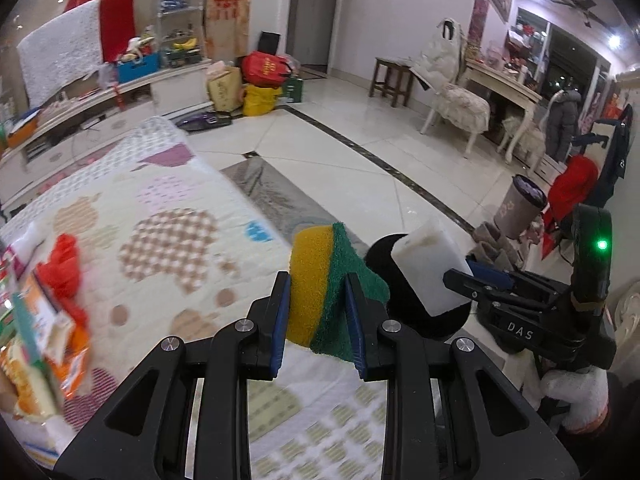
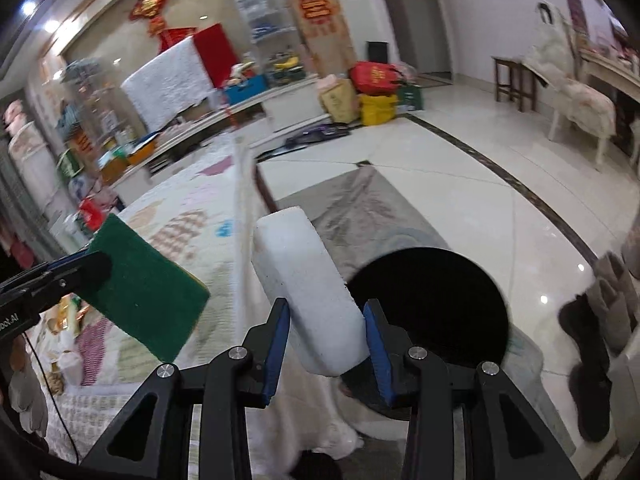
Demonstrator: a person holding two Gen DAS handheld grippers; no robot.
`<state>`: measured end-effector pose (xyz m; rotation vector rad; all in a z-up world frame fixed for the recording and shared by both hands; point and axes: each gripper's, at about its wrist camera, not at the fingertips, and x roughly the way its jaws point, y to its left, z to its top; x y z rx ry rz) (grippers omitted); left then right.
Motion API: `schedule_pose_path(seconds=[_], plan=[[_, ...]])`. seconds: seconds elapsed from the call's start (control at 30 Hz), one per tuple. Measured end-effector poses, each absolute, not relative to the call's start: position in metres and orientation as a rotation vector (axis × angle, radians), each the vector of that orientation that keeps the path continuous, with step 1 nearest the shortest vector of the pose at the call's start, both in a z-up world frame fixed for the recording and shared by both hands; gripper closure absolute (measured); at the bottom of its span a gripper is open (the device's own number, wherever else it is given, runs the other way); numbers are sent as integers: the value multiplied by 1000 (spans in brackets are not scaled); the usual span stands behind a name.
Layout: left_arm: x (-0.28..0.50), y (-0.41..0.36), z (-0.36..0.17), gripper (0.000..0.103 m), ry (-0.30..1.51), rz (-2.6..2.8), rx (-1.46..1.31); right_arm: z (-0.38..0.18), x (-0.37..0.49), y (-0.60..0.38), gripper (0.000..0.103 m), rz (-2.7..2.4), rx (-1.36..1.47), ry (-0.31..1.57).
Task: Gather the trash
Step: 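Carry the sponge and foam block in both tools toward the black bin, then open both tools over the black bin to drop the items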
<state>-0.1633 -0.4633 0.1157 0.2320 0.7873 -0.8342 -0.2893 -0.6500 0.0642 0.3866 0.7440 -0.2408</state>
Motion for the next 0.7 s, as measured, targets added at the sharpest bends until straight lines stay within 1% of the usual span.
schedule_pose_path(seconds=[0.27,0.37,0.4,0.47,0.5,0.53,0.6,0.7], plan=[[-165,-520,98,79,820,-869,189,50,-314,-696,66,-387,387,776],[-167,-536,92,77,812,-887,170,43,-316,-705,65,-422,394,790],[-167,-541,89,75,802,-903,154,41,-315,-707,62,-432,396,788],[-165,-550,81,62,786,-931,113,39,-315,-711,45,-463,403,774],[-164,-553,77,48,798,-935,103,37,-316,-714,41,-475,411,767],[-163,-555,72,45,825,-942,93,37,-314,-714,36,-484,417,768],[-164,-557,65,45,863,-955,95,36,-312,-710,34,-490,423,769],[-169,-550,63,45,851,-941,138,37,-315,-707,34,-485,407,777]])
